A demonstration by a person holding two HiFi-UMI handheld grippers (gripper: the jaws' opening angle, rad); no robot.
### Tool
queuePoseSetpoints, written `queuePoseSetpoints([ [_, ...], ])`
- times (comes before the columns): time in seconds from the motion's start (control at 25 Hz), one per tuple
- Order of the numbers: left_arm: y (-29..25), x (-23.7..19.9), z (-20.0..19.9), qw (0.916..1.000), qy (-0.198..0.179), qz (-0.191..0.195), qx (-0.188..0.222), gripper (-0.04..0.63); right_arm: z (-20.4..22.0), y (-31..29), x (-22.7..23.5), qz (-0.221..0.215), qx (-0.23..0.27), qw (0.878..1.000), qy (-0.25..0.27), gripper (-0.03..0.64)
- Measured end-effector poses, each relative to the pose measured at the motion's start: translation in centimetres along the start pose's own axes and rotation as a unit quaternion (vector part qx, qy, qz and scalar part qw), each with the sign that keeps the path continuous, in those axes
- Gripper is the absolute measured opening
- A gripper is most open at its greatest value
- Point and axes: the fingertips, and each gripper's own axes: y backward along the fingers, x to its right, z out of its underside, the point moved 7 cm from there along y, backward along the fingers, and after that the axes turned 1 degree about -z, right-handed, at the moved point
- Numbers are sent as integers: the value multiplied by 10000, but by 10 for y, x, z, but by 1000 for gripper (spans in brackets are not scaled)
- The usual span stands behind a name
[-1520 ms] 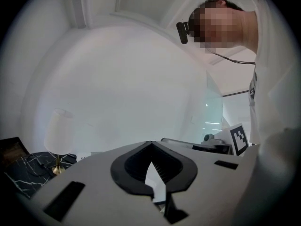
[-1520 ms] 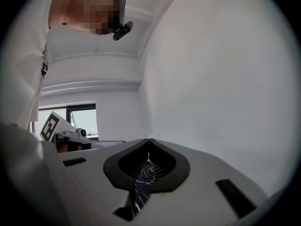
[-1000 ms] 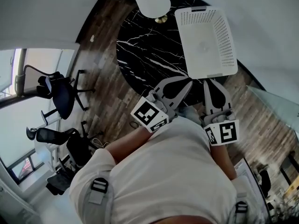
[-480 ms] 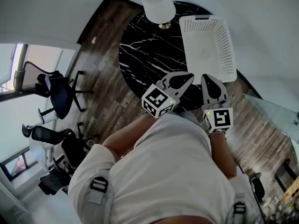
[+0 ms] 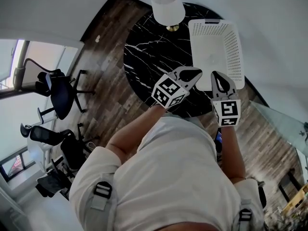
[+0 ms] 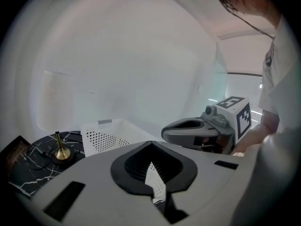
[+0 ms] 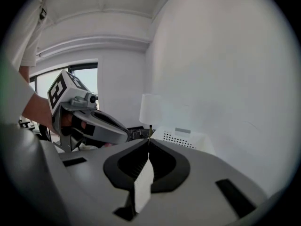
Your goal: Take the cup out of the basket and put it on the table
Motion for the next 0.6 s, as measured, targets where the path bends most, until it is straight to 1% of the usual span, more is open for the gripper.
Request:
queuePoseSetpoints([
  [0.2,-14,-14,5,9994,-17,57,-332,5,12,-16,15,37,-385,9990,206,8],
  [0.44,-29,-29,9,9988,85,65,-479,5,18,-34,24,-19,-748,9966,345,8],
  [0.6,-38,-34,9,9977,-3,77,-675,6,20,-44,30,-38,-991,9937,515,8],
])
